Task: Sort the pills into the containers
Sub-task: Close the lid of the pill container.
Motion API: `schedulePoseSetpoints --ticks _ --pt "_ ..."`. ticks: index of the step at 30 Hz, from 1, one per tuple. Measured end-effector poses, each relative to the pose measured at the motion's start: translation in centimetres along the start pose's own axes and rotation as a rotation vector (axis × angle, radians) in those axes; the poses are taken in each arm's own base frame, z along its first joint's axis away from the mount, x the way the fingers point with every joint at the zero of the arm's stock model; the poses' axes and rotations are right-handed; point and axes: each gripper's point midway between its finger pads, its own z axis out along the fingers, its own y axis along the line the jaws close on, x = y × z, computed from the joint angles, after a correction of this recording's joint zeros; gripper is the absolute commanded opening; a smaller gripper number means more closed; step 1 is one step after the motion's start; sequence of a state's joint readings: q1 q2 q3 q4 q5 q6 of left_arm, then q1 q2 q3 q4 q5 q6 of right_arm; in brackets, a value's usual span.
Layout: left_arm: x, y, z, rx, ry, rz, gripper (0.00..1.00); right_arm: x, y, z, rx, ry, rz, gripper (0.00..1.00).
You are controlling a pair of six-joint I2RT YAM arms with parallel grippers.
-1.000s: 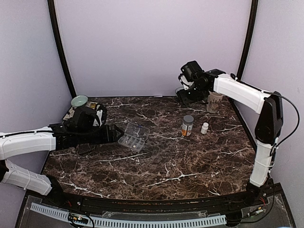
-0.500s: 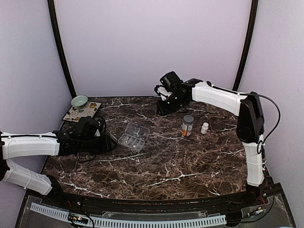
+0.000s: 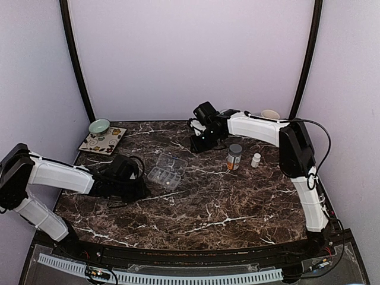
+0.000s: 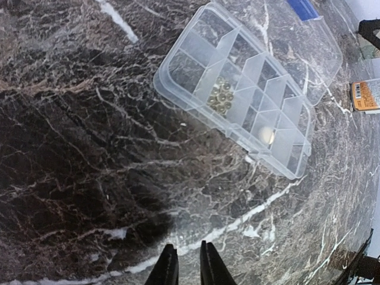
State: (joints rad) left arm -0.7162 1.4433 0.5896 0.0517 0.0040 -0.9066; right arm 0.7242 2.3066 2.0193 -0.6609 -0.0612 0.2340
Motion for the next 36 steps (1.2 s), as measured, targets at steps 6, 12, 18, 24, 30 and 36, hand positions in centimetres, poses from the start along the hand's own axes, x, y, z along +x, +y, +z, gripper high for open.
schedulePoseSetpoints --ticks 6,12,18,24,30,36 --pt "0.2 0.1 1.7 -0.025 0.028 -0.012 0.14 0.6 -0.3 1.8 -0.006 0.020 0.009 0.23" --pt "-0.7 -1.0 2.7 -0.018 0.022 -0.015 0.14 1.4 -0.5 2.9 -0.027 0.046 0.018 0.23" --pt "-1.2 -1.7 3.7 -0.022 0.023 -0.015 0.14 1.2 0.0 3.5 -0.082 0.038 0.022 0.22" --pt "-1.9 -2.1 4.3 -0.022 0.018 -0.023 0.15 1.4 0.9 4.1 -0.145 0.037 0.022 0.22" --pt "-2.1 -2.1 4.4 -0.021 0.013 -0.032 0.15 2.4 1.6 4.8 -0.213 0.059 0.031 0.22" --pt "-2.5 -1.9 4.4 -0.034 0.002 -0.036 0.15 3.5 2.8 5.2 -0.298 0.074 0.034 0.22"
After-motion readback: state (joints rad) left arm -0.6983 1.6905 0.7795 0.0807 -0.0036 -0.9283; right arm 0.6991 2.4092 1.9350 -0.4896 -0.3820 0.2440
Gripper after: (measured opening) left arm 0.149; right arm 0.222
